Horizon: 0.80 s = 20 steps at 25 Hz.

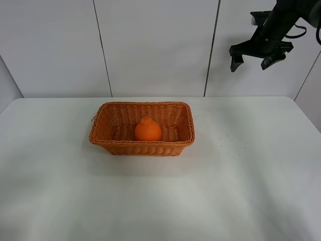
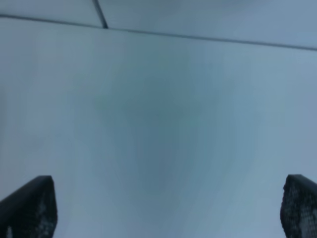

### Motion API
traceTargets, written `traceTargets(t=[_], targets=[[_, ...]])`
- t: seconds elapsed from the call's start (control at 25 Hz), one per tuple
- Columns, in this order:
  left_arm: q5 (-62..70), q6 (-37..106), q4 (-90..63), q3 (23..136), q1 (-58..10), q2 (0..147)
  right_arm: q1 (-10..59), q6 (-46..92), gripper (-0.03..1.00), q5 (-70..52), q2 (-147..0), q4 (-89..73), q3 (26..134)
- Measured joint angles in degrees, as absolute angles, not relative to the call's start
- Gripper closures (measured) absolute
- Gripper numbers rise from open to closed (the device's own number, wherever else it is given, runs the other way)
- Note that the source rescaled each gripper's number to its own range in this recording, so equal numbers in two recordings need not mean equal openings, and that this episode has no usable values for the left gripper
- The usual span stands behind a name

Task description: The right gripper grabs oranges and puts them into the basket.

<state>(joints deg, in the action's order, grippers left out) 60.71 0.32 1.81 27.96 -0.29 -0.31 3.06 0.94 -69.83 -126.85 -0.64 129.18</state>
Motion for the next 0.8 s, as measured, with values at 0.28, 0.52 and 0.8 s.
traceTargets(t=[0.28,0.52,0.8], targets=[[60.71,0.32,1.81,27.96,-0.29,-0.31,3.06,0.94,-0.03,-69.74,-113.08,-0.81,112.46],[60.71,0.32,1.81,27.96,-0.29,-0.31,3.06,0.94,-0.03,-69.67,-92.26,-1.4,88.03],[60.71,0.32,1.81,27.96,-0.29,-0.31,3.06,0.94,-0.03,-69.68,-64.53,-2.82,55.8]])
